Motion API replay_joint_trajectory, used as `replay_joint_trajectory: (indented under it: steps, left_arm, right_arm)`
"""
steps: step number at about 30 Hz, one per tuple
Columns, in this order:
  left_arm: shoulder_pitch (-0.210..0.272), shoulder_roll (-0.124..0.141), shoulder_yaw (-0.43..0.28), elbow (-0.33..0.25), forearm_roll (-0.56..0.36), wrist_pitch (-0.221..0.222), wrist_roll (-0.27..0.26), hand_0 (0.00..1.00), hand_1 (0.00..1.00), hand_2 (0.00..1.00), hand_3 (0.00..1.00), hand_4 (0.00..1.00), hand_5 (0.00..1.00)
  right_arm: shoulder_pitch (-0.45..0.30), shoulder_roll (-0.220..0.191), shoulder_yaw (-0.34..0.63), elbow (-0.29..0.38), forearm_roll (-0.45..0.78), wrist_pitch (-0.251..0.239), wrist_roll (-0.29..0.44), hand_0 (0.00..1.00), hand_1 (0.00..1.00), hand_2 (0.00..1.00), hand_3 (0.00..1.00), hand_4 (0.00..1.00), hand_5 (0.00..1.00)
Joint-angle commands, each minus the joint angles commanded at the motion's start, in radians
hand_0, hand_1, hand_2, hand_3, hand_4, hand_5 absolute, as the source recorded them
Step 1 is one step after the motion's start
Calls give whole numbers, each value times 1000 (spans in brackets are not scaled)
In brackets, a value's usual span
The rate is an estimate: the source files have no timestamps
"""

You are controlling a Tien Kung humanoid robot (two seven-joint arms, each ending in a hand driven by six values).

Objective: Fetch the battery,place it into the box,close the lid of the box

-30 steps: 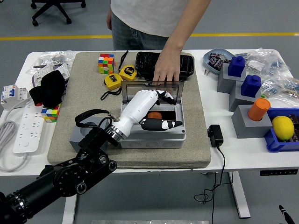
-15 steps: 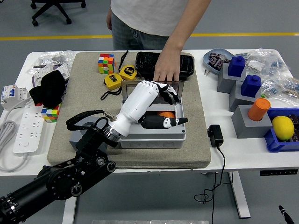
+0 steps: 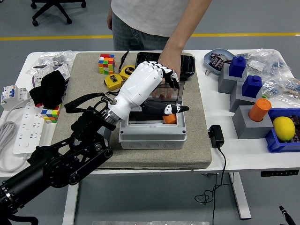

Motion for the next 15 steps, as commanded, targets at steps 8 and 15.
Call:
replay_joint_trajectory:
  steps: [8, 15]
  left_arm:
    - [-2, 3, -20, 4, 109, -124, 166, 998, 998, 938, 869, 998, 873]
    - [-5, 6, -23, 24, 181, -181, 271, 998, 998, 998, 935, 998, 998]
  right_arm:
    - [-1, -1, 1, 0, -1, 0, -2, 874, 792, 743, 776, 998, 998]
    - [0, 0, -1, 0, 0, 1, -1, 875, 792, 743, 776, 998, 998]
